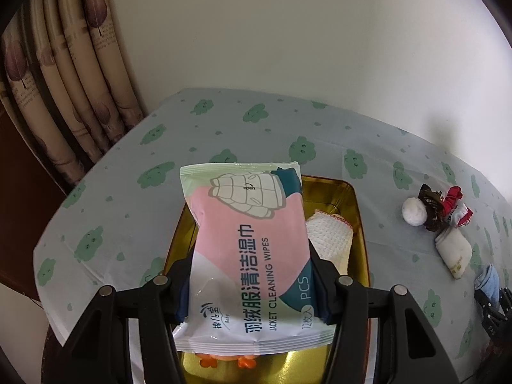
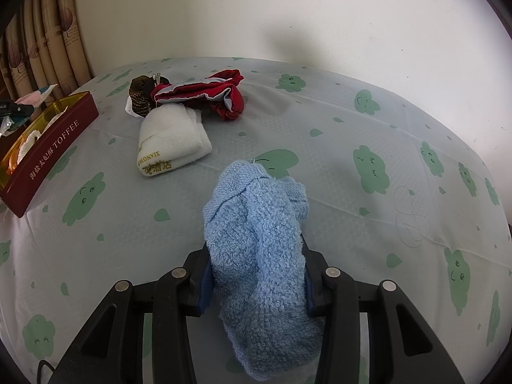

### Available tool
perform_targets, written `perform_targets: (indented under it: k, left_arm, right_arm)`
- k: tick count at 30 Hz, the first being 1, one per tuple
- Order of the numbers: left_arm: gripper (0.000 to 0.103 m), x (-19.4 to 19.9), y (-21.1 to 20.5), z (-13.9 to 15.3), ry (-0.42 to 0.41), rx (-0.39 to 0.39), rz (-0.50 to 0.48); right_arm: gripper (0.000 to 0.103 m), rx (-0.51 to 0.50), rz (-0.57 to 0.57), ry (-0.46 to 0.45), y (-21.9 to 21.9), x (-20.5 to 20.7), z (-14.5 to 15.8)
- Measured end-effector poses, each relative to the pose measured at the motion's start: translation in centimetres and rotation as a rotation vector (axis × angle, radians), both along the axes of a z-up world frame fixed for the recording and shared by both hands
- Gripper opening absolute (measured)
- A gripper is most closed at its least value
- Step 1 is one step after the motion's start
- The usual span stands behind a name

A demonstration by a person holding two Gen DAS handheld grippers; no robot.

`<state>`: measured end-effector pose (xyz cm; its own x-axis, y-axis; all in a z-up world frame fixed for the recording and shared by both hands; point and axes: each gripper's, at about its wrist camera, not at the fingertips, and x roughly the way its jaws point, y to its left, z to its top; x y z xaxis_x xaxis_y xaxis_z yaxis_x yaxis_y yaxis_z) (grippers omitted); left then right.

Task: Organize soft objects
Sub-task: 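Carry the wipes packet over the tin with the left gripper, then lower the wipes packet into the tin and open the left gripper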

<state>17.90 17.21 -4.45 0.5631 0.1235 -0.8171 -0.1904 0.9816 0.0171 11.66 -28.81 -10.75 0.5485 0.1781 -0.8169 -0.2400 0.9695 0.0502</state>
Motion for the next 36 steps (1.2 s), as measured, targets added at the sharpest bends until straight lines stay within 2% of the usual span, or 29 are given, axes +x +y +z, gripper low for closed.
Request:
perform_targets:
  k: [3,20,23,32,36]
  left_arm:
    - [0.059,0.7,0.6,-0.7,0.022,-0.011,0.01]
    - [0.062,2.7,0.4,-2.6,0.112,0.034,-0.008]
    - [0.063,2.7,-0.1,-2.6,0.118,0.074,-0.026]
    - [0.065,3.2,0.7,-2.3,0.13,0.02,-0.024]
    - [0.066,3.5,0.5,-1.5,0.116,0.038,-0.033]
  right_arm:
    - [0.04,-0.001,0.0,0.0,0.0,0.0,0.0]
    - [0.04,-0.001,0.001,0.0,0.0,0.0,0.0]
    - [0.04,-0.001,0.0,0.0,0.0,0.0,0.0]
    - [0.04,-0.002,0.0,0.0,0.0,0.0,0.0]
    - [0.041,-0.003,0.0,-0.001,-0.1,0.1,0.0]
